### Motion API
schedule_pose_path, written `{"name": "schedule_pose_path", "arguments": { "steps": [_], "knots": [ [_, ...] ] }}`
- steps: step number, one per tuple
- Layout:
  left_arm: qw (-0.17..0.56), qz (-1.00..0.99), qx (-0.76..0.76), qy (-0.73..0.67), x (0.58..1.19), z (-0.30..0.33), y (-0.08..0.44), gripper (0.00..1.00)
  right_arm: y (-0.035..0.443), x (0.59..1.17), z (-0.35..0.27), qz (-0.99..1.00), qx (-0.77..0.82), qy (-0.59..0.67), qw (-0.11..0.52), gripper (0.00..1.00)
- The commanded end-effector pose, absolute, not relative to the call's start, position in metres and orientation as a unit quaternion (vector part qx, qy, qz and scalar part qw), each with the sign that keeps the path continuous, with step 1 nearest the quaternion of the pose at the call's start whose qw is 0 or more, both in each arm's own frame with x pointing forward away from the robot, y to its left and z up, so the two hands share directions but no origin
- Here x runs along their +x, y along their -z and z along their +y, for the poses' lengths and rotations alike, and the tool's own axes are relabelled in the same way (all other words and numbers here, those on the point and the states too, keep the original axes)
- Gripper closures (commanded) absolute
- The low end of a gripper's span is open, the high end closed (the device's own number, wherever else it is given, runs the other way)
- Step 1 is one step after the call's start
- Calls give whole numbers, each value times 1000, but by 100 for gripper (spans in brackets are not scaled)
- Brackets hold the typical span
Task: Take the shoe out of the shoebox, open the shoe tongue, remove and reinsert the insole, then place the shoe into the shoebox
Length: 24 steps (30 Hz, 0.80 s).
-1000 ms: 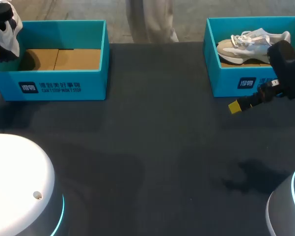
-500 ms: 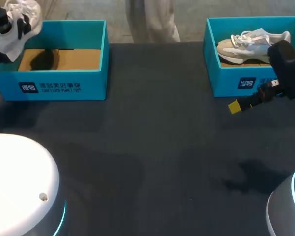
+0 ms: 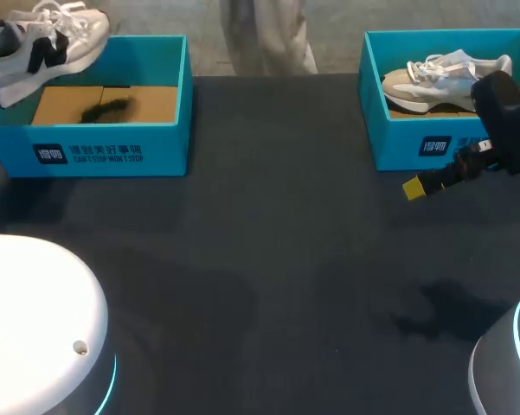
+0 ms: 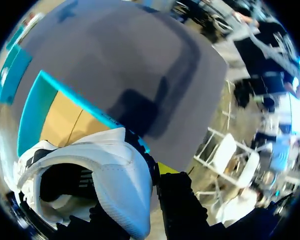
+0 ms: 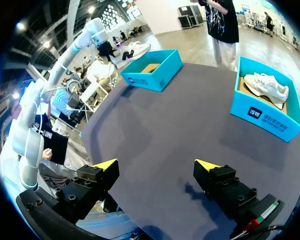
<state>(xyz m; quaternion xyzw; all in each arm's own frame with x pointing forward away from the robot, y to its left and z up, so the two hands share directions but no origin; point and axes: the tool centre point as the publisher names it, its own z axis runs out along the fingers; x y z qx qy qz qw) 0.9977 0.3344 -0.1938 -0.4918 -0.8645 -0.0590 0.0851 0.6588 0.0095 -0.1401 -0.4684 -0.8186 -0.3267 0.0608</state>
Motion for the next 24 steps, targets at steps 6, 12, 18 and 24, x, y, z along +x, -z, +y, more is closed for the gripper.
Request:
{"name": "schedule_pose_path", "arguments": {
  "steps": [6, 12, 18, 24],
  "knots": [
    [87, -760, -642, 47, 1000, 338, 190, 100, 140, 661, 11, -819, -470, 324, 62, 0],
    [87, -760, -642, 47, 1000, 338, 190, 100, 140, 661, 11, -819, -470, 324, 62, 0],
    [87, -760, -642, 47, 1000, 338, 190, 100, 140, 661, 11, -819, -470, 324, 62, 0],
    [82, -741, -664, 57, 1002, 337, 190, 100, 140, 661, 11, -819, -470, 324, 62, 0]
  ]
}}
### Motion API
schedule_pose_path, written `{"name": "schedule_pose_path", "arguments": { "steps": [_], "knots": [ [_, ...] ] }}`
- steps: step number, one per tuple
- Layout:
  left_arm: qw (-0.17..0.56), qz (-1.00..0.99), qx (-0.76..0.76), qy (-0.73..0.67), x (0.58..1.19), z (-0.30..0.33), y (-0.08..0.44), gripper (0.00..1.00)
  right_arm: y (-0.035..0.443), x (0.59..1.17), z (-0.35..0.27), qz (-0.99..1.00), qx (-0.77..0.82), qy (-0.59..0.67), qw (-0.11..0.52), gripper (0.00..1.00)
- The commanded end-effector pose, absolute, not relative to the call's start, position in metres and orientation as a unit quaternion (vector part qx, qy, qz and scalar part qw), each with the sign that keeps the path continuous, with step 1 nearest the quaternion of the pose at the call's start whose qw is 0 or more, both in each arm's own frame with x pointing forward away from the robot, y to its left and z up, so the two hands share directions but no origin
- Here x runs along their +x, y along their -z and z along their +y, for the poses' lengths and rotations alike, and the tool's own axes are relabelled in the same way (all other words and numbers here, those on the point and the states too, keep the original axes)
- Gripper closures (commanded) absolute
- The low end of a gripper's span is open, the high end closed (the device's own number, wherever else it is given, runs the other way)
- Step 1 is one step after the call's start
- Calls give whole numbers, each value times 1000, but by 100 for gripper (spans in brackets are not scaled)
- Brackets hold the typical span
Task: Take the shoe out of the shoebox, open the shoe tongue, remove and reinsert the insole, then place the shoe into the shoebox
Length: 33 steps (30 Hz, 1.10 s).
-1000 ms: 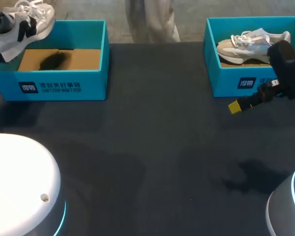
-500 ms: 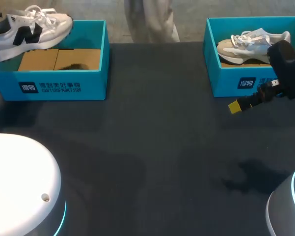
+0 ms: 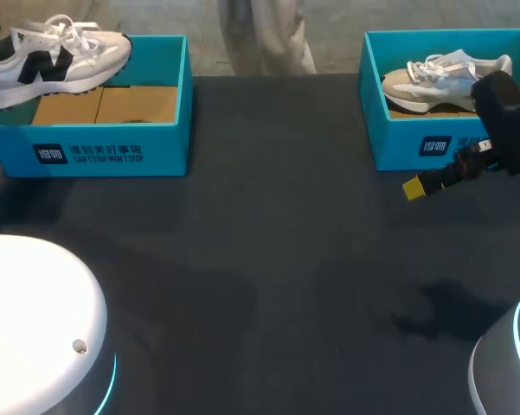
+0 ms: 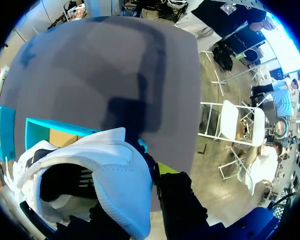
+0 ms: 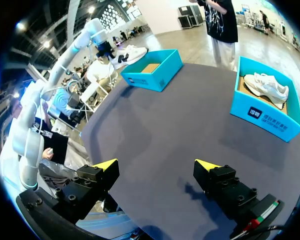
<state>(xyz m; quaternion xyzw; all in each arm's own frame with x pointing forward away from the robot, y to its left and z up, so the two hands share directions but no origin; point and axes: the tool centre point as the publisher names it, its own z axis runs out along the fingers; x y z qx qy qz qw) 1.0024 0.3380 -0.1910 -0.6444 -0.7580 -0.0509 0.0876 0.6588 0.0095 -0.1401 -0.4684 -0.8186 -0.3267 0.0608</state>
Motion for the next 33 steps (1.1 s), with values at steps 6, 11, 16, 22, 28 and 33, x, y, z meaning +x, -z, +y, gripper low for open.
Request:
{"name": "schedule_pose_path", "arguments": {
  "steps": [6, 11, 16, 22, 28, 33],
  "knots": [
    [89, -698, -707, 74, 1009, 339, 191, 100, 140, 661, 11, -819, -470, 324, 62, 0],
    [73, -669, -736, 73, 1018, 340, 191, 100, 140, 661, 11, -819, -470, 324, 62, 0],
    [70, -660, -745, 67, 1026, 339, 195, 100, 140, 661, 11, -819, -470, 324, 62, 0],
    [72, -656, -749, 62, 1034, 337, 204, 100, 140, 661, 11, -819, -470, 324, 62, 0],
    [57, -649, -756, 61, 1051, 335, 209, 100, 140, 661, 11, -819, -470, 324, 62, 0],
    [53, -643, -760, 72, 1067, 333, 217, 100, 140, 661, 11, -819, -470, 324, 62, 0]
  ]
}}
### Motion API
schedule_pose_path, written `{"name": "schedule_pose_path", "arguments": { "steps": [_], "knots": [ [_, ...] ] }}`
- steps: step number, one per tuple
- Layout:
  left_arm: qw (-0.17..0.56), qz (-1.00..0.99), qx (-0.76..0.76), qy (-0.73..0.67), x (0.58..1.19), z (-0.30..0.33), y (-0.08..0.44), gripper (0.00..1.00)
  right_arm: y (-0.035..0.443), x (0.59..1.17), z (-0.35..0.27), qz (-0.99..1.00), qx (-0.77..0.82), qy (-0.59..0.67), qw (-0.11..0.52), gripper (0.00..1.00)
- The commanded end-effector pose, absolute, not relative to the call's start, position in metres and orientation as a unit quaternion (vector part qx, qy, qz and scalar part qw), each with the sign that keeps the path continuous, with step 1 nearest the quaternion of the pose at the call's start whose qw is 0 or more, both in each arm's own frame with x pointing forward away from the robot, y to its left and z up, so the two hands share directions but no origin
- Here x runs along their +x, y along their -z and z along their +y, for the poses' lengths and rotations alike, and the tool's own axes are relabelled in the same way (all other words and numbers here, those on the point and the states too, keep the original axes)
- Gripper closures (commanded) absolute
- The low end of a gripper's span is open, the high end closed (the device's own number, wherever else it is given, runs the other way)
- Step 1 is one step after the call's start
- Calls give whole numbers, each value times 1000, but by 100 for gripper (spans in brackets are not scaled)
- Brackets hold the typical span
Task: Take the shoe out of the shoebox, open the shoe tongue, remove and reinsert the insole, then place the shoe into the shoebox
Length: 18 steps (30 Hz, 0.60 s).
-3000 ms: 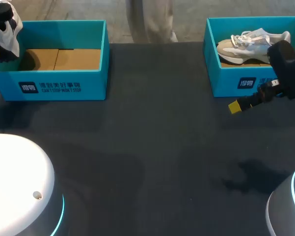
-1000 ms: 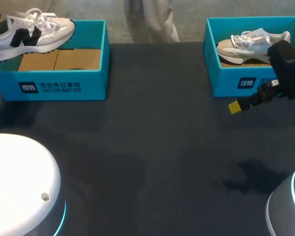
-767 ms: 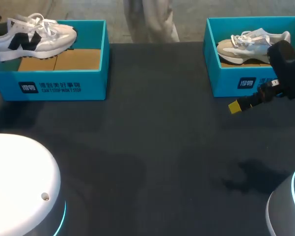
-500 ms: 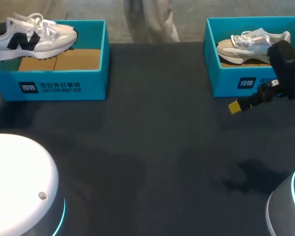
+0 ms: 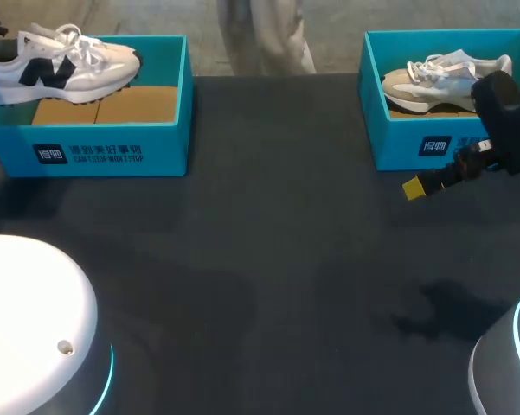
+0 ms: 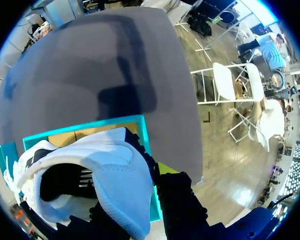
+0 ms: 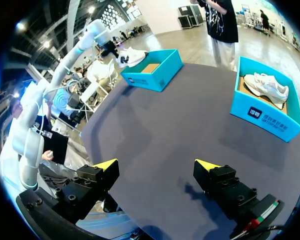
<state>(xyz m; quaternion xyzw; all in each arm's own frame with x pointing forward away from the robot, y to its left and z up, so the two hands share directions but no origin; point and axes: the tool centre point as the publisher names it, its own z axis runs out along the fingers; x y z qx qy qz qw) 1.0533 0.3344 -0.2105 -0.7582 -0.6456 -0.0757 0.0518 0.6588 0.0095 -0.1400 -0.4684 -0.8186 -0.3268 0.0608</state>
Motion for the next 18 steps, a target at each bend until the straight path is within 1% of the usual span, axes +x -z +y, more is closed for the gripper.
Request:
{"name": "schedule_pose_path", "arguments": {
  "steps": [1, 9, 18],
  "knots": [
    [47, -643, -761, 68, 1070, 333, 218, 100, 140, 661, 11, -819, -470, 324, 62, 0],
    [42, -633, -768, 85, 1091, 328, 237, 100, 140, 661, 11, -819, -470, 324, 62, 0],
    [49, -633, -768, 78, 1109, 322, 275, 100, 140, 661, 11, -819, -470, 324, 62, 0]
  ]
}}
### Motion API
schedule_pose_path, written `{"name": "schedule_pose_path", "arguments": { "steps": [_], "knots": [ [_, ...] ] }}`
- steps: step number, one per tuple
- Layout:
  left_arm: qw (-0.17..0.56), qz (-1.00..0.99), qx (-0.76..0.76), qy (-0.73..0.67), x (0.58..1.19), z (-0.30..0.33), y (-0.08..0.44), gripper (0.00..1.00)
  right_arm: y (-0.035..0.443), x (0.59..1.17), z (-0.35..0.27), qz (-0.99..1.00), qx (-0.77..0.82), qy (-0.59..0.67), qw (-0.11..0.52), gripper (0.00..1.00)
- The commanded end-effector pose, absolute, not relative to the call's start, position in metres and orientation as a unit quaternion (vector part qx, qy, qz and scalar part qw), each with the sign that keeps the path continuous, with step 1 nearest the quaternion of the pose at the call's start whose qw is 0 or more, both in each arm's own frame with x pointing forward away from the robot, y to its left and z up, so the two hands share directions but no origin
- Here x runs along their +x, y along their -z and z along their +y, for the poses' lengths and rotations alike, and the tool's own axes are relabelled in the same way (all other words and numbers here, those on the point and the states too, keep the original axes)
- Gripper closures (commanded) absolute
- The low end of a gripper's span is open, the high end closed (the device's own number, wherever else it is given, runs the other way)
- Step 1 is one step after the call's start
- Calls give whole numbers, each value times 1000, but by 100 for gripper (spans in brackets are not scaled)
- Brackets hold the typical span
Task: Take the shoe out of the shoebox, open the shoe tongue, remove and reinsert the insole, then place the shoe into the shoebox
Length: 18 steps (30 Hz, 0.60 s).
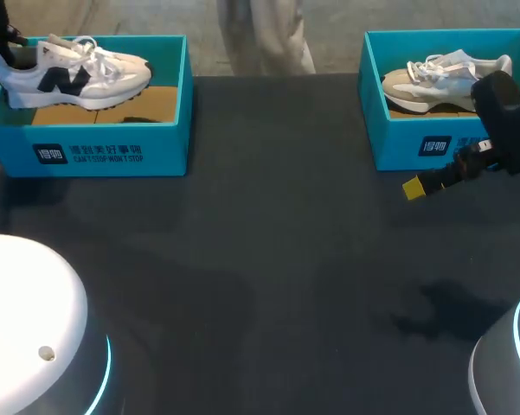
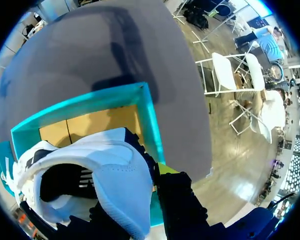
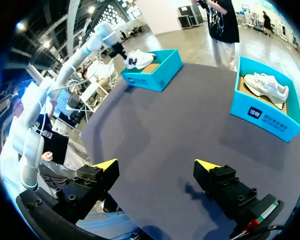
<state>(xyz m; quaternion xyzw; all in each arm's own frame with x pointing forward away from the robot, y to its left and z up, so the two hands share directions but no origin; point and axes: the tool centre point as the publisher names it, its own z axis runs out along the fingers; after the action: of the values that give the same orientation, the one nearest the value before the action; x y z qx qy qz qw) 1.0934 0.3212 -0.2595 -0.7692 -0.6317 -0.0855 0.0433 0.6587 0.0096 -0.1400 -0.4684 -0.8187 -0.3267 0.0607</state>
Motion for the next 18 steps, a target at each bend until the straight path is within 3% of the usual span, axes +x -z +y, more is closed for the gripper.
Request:
{"name": "schedule_pose_path", "arguments": {
  "steps": [1, 18],
  "knots": [
    [50, -637, -764, 84, 1111, 321, 280, 100, 140, 661, 11, -819, -470, 324, 62, 0],
    [77, -629, -770, 69, 1119, 307, 328, 100, 140, 661, 11, -819, -470, 324, 62, 0]
  ]
}}
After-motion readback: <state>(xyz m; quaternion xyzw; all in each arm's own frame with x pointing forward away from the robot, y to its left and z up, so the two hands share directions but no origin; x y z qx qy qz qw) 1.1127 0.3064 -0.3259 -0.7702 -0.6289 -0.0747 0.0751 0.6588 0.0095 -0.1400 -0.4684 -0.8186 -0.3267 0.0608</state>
